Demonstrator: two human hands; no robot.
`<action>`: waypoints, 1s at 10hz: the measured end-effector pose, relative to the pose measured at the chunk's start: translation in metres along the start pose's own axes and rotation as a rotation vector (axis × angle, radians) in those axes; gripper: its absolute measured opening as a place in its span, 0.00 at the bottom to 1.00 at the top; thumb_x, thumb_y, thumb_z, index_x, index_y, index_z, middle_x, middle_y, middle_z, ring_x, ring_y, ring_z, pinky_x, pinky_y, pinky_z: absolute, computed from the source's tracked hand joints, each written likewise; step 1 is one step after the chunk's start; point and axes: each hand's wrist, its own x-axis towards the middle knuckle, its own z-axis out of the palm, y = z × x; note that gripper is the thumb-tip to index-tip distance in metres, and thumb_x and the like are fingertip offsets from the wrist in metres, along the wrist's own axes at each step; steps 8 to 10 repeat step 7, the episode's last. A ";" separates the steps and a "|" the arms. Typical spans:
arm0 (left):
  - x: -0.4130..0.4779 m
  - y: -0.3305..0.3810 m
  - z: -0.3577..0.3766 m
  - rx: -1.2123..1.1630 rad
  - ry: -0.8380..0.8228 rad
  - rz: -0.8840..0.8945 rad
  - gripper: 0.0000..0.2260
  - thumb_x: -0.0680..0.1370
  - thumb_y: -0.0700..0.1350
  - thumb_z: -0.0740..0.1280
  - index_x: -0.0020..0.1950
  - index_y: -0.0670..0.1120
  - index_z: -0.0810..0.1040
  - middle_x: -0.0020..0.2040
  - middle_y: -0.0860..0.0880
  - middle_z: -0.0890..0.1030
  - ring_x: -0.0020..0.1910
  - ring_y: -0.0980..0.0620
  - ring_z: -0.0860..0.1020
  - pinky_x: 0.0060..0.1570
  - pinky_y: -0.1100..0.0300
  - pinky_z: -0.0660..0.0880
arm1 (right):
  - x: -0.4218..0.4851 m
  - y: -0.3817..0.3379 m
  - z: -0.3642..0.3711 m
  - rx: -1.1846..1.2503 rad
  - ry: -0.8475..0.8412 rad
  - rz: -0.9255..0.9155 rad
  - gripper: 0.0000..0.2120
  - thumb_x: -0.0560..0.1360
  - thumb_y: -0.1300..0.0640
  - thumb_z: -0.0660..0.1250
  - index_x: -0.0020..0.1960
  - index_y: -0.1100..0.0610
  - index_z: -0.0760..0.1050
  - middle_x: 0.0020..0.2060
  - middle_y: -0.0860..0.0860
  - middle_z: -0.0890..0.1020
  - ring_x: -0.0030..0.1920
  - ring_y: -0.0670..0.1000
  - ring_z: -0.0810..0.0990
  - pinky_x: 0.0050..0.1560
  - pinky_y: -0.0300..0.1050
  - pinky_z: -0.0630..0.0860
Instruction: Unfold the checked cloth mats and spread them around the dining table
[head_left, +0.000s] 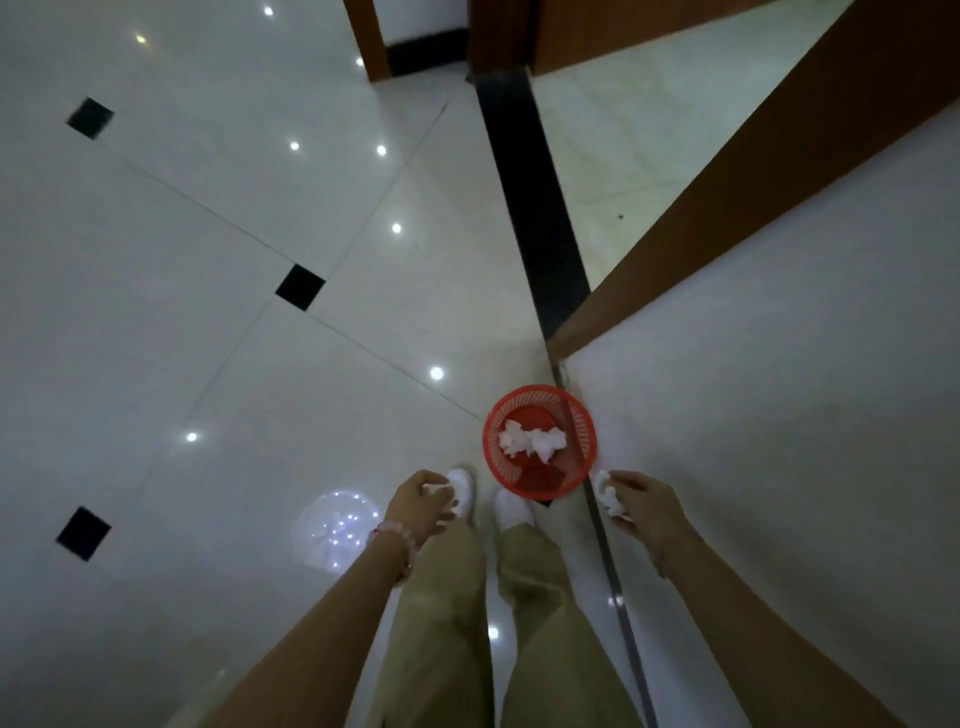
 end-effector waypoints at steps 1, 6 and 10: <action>0.053 0.007 0.025 -0.013 -0.037 -0.037 0.06 0.78 0.39 0.61 0.43 0.46 0.72 0.38 0.45 0.78 0.34 0.50 0.75 0.32 0.61 0.72 | 0.043 0.022 0.012 0.079 0.026 0.091 0.07 0.75 0.69 0.62 0.44 0.64 0.79 0.35 0.55 0.79 0.36 0.50 0.76 0.40 0.39 0.74; 0.219 -0.037 0.121 0.072 -0.215 -0.212 0.19 0.82 0.45 0.55 0.71 0.41 0.65 0.70 0.39 0.70 0.67 0.38 0.71 0.62 0.45 0.72 | 0.190 0.096 0.067 0.387 -0.041 0.335 0.18 0.80 0.56 0.58 0.68 0.61 0.67 0.55 0.56 0.75 0.43 0.53 0.78 0.47 0.48 0.75; 0.201 -0.031 0.116 0.163 -0.211 -0.187 0.18 0.81 0.45 0.56 0.70 0.41 0.67 0.69 0.39 0.71 0.66 0.38 0.72 0.59 0.46 0.73 | 0.176 0.091 0.053 0.360 -0.010 0.333 0.17 0.80 0.58 0.58 0.67 0.63 0.68 0.56 0.58 0.76 0.47 0.54 0.77 0.48 0.47 0.74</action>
